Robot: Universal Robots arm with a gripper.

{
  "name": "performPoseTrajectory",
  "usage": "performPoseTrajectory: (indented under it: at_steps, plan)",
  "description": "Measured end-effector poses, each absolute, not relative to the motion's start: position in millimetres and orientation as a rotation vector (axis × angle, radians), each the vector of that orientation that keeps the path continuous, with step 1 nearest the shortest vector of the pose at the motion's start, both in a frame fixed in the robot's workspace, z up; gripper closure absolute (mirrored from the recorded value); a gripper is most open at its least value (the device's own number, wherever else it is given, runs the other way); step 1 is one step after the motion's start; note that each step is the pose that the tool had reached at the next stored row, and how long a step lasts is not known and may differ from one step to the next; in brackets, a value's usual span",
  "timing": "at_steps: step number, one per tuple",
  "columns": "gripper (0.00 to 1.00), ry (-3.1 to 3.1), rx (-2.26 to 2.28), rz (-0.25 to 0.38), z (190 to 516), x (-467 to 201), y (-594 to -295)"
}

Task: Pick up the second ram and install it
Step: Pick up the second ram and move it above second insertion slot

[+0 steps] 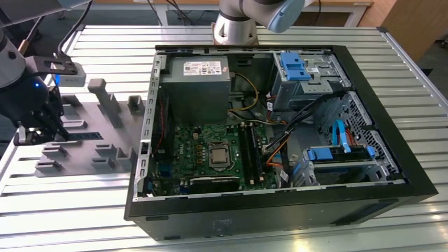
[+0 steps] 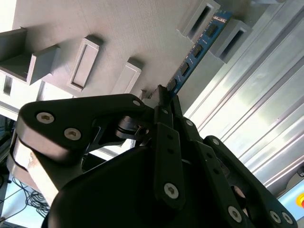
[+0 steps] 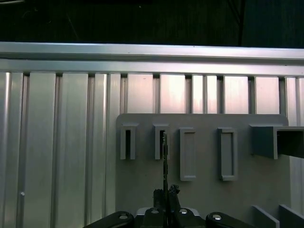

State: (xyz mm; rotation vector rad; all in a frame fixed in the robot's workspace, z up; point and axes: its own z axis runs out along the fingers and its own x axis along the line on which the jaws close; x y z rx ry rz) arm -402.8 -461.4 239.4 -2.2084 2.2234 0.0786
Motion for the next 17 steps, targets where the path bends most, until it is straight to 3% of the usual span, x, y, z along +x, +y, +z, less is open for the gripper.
performPoseTrajectory:
  at_steps: [17]
  plan:
    - [0.86,2.223,-2.208,0.079,245.9,-402.8,-461.4]
